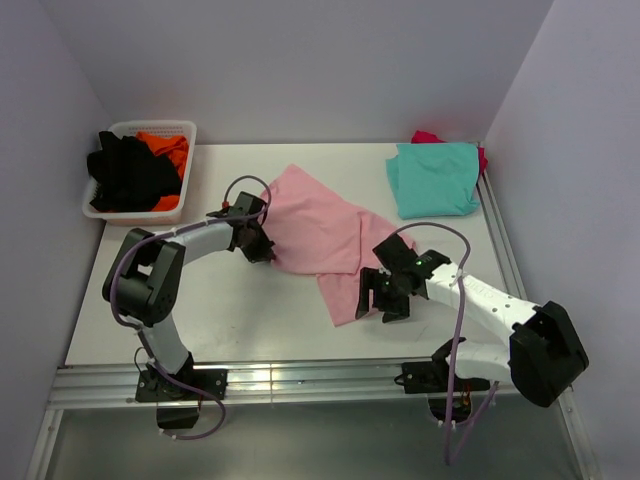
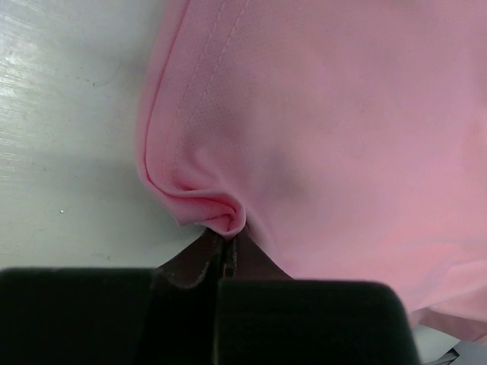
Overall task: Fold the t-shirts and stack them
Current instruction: Flatten the tshirt out
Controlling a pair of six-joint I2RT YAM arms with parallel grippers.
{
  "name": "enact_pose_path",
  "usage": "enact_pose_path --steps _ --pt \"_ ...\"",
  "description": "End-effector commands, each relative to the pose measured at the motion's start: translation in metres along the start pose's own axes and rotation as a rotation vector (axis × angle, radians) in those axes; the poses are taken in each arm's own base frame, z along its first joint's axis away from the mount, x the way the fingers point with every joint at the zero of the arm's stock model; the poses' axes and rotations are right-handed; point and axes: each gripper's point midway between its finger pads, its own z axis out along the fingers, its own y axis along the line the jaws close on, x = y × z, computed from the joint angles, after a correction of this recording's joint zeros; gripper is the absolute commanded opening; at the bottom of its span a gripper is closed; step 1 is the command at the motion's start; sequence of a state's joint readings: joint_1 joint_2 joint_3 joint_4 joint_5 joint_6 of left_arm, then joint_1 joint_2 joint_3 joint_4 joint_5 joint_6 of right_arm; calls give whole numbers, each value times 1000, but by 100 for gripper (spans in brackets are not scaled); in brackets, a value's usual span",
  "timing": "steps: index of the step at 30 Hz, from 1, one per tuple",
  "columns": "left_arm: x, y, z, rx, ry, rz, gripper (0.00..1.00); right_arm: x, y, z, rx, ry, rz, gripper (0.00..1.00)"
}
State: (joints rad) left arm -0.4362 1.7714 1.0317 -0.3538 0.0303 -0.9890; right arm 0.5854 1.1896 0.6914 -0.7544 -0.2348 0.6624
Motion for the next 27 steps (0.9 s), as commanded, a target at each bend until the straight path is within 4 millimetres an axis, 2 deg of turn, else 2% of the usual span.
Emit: enact_pose_path --steps 1,3,11,16,20,24,27 --pt "-7 -1 -4 -26 -12 37 0 -12 26 3 -102 -59 41 78" --pt "-9 -1 -5 -27 -13 42 0 -7 27 11 -109 -43 58 78" --pt "-17 0 -8 -27 -24 36 0 12 54 45 -131 30 68 78" --pt "-17 7 -13 -26 -31 35 0 14 67 57 -122 38 61 79" --pt "-15 18 -17 -31 -32 36 0 11 67 66 -92 34 60 79" --pt "-15 31 -21 -31 -32 34 0 -5 67 72 -34 0 43 79" --pt "-15 32 -24 -16 -30 35 0 -10 66 78 5 2 34 77"
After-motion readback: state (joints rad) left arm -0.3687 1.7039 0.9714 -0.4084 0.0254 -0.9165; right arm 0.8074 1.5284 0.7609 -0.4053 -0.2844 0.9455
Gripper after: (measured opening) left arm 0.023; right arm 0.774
